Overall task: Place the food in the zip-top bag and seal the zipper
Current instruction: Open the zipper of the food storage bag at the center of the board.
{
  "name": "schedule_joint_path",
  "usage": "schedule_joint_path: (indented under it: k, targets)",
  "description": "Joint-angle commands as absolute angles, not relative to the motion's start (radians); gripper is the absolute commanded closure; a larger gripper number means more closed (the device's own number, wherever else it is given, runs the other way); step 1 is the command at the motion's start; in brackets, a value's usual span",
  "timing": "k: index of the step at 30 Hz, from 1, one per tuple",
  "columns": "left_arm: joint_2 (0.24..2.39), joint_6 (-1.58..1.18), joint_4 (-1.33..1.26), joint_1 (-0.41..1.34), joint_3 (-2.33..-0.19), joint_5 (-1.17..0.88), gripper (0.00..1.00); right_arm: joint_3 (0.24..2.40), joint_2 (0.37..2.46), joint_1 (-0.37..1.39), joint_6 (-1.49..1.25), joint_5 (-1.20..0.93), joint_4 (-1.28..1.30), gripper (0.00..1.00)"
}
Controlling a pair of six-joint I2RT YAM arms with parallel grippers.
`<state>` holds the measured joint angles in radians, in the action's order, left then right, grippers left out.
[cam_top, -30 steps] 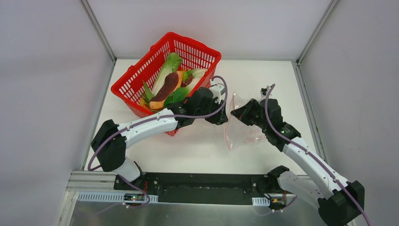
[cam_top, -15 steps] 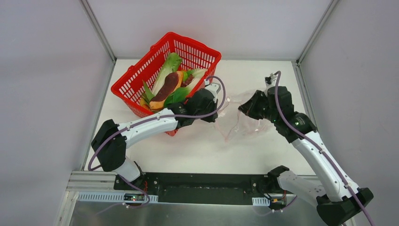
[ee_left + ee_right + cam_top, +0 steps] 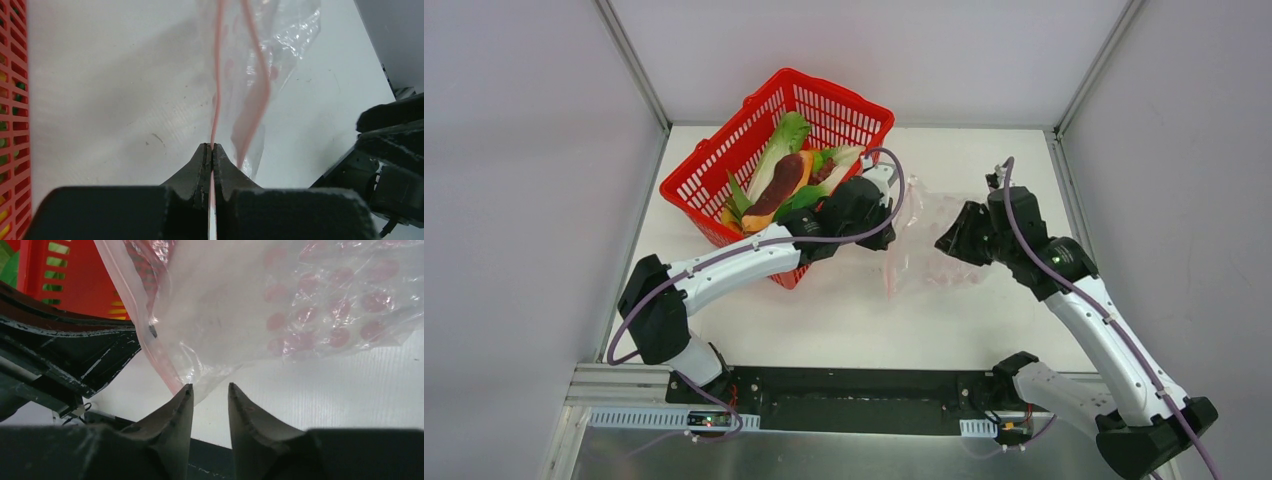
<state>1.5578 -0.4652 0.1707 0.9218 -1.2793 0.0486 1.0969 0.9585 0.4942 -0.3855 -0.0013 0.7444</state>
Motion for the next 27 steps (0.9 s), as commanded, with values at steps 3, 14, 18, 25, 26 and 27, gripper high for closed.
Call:
schedule_joint_path:
  k: [3, 14, 18, 25, 26, 27]
  targets:
    - [1.548, -0.513, 0.154, 0.918, -1.321, -0.015, 1.0, 1.04, 0.959, 0.492, -0.523, -0.096, 0.557, 0.5]
    - [1.546, -0.569, 0.107, 0.919, -1.313, -0.074, 1.0, 1.066, 1.059, 0.69, -0.534, 0.084, 0.486, 0.49]
    - [1.541, -0.579, 0.104, 0.919, -1.316, -0.087, 1.0, 1.099, 1.128, 0.783, -0.514, 0.3, 0.525, 0.54]
    - [1.519, -0.579, 0.105, 0.918, -1.292, -0.077, 1.0, 1.024, 1.082, 0.793, -0.478, 0.398, 0.445, 0.64]
    - [1.519, -0.575, 0.104, 0.918, -1.292, -0.083, 1.0, 1.017, 1.082, 0.794, -0.471, 0.397, 0.431, 0.64]
    - [1.519, -0.572, 0.105, 0.918, -1.294, -0.09, 1.0, 1.016, 1.087, 0.793, -0.468, 0.398, 0.424, 0.64]
